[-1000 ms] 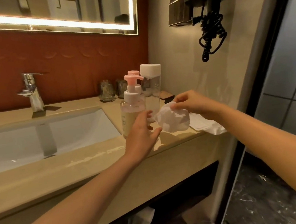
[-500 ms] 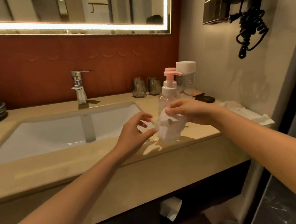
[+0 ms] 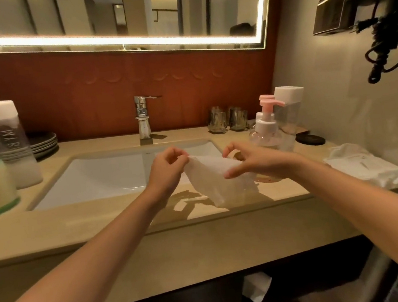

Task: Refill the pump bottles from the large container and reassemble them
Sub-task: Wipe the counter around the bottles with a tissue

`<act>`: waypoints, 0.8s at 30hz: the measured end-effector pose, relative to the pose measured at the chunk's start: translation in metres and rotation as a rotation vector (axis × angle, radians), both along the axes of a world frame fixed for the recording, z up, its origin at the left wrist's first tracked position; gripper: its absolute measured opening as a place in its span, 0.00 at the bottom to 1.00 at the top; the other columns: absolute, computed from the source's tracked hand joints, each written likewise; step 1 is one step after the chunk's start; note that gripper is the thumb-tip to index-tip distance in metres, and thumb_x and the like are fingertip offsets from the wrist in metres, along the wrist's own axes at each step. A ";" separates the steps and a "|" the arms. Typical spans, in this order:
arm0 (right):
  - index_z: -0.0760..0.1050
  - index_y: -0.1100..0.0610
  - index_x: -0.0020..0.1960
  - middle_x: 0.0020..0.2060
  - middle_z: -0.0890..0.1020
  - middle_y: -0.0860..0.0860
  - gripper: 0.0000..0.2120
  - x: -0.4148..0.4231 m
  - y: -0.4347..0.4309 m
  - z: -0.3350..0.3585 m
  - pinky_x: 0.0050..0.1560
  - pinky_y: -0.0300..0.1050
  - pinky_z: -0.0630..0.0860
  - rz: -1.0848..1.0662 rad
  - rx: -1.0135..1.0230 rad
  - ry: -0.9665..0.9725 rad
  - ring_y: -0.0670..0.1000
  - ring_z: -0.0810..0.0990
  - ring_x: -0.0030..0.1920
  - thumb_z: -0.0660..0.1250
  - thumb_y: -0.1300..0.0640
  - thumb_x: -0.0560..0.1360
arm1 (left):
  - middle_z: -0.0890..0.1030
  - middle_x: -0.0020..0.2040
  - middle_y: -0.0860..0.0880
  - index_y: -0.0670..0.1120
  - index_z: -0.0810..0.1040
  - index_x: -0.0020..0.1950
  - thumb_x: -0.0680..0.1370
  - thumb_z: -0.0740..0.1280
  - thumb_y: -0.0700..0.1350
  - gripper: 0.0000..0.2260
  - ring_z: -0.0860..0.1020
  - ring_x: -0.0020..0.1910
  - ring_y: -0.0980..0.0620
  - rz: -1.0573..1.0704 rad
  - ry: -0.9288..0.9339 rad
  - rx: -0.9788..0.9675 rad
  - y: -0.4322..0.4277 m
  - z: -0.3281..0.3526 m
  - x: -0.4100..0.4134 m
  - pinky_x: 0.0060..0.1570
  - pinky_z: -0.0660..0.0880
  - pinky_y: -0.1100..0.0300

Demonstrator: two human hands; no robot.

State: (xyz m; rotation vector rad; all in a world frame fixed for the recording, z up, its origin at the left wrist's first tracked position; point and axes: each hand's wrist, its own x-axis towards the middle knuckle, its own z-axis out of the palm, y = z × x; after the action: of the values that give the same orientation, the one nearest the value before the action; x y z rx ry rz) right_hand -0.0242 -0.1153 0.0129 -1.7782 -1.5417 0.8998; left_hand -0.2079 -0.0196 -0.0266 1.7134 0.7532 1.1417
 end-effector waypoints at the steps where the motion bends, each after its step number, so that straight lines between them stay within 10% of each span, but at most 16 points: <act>1: 0.64 0.51 0.62 0.57 0.73 0.56 0.24 -0.003 0.002 -0.002 0.48 0.44 0.80 -0.003 0.021 -0.017 0.55 0.76 0.54 0.71 0.59 0.71 | 0.77 0.44 0.46 0.44 0.77 0.44 0.77 0.62 0.39 0.05 0.76 0.50 0.46 -0.003 -0.010 -0.021 0.000 0.003 -0.001 0.54 0.75 0.50; 7: 0.56 0.49 0.68 0.67 0.64 0.54 0.35 -0.020 0.012 -0.020 0.57 0.44 0.74 0.010 0.265 -0.473 0.53 0.67 0.66 0.72 0.61 0.69 | 0.75 0.41 0.46 0.45 0.76 0.40 0.77 0.61 0.40 0.07 0.74 0.46 0.47 0.058 -0.092 -0.069 0.007 0.011 -0.004 0.48 0.74 0.52; 13: 0.63 0.53 0.62 0.58 0.74 0.51 0.21 -0.019 0.020 -0.036 0.42 0.37 0.77 -0.047 0.608 -0.736 0.52 0.79 0.48 0.67 0.59 0.74 | 0.74 0.39 0.48 0.46 0.75 0.41 0.78 0.60 0.43 0.07 0.71 0.41 0.53 0.157 -0.083 -0.057 0.017 0.018 -0.009 0.42 0.71 0.57; 18: 0.74 0.57 0.49 0.44 0.79 0.49 0.03 -0.021 0.027 -0.033 0.42 0.42 0.77 -0.093 0.714 -0.412 0.50 0.78 0.45 0.64 0.60 0.76 | 0.74 0.39 0.49 0.45 0.75 0.41 0.76 0.62 0.42 0.06 0.72 0.39 0.53 0.216 -0.068 -0.071 0.025 0.023 -0.018 0.40 0.72 0.60; 24: 0.78 0.62 0.44 0.35 0.76 0.53 0.07 -0.020 0.020 -0.005 0.35 0.39 0.72 -0.183 0.370 0.258 0.50 0.74 0.36 0.63 0.61 0.76 | 0.77 0.37 0.49 0.41 0.77 0.43 0.75 0.64 0.40 0.04 0.75 0.37 0.53 0.177 -0.056 -0.105 0.033 0.037 -0.023 0.39 0.73 0.59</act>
State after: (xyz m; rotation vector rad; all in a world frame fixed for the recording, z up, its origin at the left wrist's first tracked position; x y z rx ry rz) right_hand -0.0445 -0.0951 0.0075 -1.4478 -1.2626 0.6728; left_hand -0.2308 0.0130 0.0100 1.5450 0.9281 1.2431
